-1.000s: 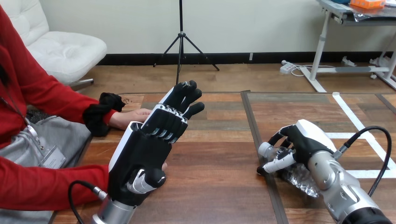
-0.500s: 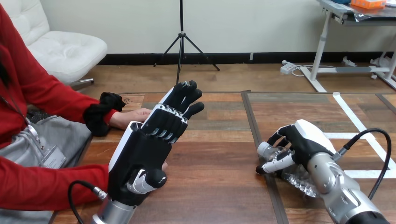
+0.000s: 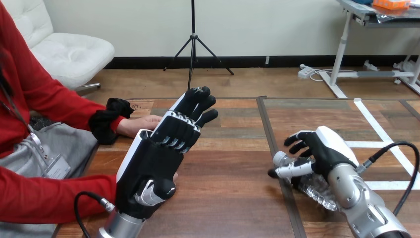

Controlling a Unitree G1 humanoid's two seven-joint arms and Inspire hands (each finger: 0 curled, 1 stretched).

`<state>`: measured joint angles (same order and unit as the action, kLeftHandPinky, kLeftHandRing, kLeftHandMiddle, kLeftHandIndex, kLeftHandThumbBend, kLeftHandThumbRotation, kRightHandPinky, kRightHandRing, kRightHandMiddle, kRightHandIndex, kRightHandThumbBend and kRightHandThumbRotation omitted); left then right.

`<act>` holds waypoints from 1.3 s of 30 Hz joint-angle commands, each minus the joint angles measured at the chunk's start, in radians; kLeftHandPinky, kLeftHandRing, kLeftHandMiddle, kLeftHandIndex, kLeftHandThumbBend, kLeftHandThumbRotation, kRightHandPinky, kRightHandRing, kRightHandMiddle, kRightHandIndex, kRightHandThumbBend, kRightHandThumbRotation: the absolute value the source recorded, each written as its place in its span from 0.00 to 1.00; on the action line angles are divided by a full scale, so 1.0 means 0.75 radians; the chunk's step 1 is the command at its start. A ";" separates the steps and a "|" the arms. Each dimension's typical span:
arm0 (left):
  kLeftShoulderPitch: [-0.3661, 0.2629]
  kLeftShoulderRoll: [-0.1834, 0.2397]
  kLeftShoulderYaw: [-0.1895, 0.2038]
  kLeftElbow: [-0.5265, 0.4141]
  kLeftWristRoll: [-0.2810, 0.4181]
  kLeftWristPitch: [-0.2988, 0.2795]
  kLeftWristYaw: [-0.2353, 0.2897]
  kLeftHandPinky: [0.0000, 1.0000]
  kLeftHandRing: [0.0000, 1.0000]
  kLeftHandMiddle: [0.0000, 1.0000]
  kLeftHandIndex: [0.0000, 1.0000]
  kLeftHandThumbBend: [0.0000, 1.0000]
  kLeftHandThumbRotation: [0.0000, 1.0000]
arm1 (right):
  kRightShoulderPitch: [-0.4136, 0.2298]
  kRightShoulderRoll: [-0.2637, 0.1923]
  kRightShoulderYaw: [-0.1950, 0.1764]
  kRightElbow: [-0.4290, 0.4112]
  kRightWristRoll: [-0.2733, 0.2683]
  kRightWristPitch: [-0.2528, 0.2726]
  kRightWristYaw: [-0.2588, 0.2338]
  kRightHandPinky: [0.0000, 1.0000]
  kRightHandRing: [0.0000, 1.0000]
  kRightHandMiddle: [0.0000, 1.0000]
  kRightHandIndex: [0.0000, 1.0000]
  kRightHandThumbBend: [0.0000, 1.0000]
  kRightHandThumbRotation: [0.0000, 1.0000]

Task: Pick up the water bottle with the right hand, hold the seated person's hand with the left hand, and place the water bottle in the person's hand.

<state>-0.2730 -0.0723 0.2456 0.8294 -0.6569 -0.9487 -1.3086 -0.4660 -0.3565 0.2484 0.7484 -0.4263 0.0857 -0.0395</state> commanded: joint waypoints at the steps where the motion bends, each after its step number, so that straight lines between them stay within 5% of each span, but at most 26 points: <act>1: -0.044 -0.059 -0.011 -0.022 -0.006 0.010 -0.001 0.94 0.96 0.97 0.94 1.00 0.66 | 0.082 0.025 -0.008 -0.001 0.030 0.001 0.020 0.69 0.77 0.79 0.84 0.98 0.33; 24: -0.068 -0.055 0.004 0.003 -0.016 -0.018 -0.035 0.93 0.96 0.97 0.94 0.99 0.66 | 0.130 0.024 -0.053 -0.082 0.060 0.014 0.043 0.93 0.95 0.96 0.98 1.00 0.44; 39: -0.068 -0.062 -0.001 -0.019 -0.014 0.024 -0.029 0.93 0.97 0.96 0.93 0.99 0.68 | 0.158 0.018 -0.033 -0.197 0.032 0.170 0.104 0.89 0.93 0.97 1.00 1.00 0.49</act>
<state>-0.2767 -0.0731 0.2466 0.8304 -0.6608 -0.9295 -1.3361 -0.4049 -0.3561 0.2103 0.6098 -0.4024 0.1701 0.0150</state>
